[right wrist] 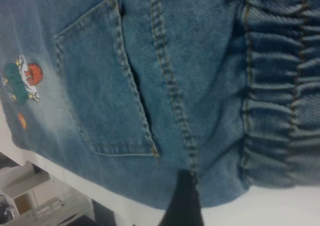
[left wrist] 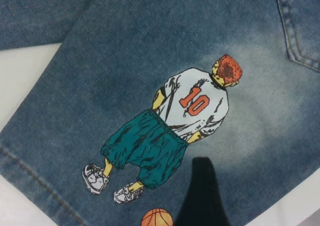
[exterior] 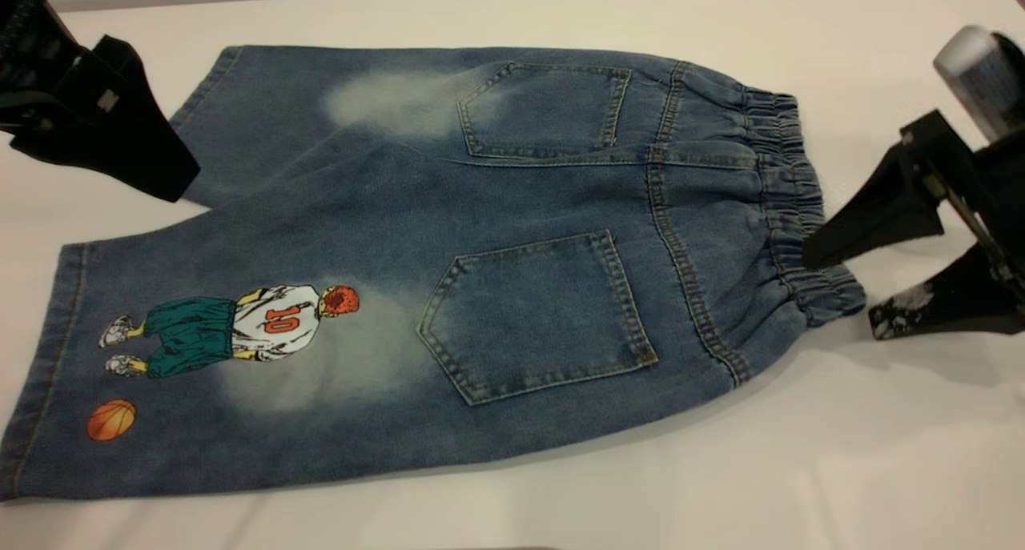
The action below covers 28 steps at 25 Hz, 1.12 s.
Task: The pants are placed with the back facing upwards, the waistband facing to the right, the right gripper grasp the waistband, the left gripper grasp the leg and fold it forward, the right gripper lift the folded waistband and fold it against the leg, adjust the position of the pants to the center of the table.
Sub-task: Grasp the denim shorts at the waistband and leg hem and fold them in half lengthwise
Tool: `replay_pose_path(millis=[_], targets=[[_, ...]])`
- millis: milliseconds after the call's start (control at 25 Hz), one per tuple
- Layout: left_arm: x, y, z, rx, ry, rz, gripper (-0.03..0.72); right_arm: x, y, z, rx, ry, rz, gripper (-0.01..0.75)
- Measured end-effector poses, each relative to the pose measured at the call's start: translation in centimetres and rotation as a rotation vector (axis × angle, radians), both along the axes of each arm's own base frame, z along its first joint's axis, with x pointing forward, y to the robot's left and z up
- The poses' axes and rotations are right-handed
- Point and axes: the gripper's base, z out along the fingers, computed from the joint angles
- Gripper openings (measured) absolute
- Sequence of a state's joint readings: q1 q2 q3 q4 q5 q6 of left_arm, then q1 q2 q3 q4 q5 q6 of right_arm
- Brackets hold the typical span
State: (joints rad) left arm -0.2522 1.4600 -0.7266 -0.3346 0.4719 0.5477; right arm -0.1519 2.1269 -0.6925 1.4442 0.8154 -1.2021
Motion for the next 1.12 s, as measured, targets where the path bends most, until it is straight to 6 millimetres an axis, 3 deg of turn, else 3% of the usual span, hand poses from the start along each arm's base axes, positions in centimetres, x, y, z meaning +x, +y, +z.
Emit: replay_pose_path(millis=[280, 520, 720, 880, 1120], targets=[[0.0, 0.0, 0.0, -0.001, 0.0, 0.001, 0.517, -0.1, 0.4, -1.9, 0.063, 0.019, -0.03, 0.553], [0.0, 0.0, 0.0, -0.001, 0.0, 0.001, 0.517, 0.6, 0.3, -2.1, 0.059, -0.08, -0.057, 0.544], [0.0, 0.0, 0.0, -0.001, 0.0, 0.001, 0.517, 0.8, 0.2, -2.1, 0.048, -0.108, -0.064, 0.492], [0.0, 0.1, 0.0, 0.014, -0.003, -0.011, 0.517, 0.7, 0.1, -2.3, 0.025, -0.101, -0.061, 0.374], [-0.3, 0.9, -0.6, 0.143, 0.003, -0.075, 0.517, 0.7, 0.0, -2.6, 0.011, -0.095, -0.066, 0.057]])
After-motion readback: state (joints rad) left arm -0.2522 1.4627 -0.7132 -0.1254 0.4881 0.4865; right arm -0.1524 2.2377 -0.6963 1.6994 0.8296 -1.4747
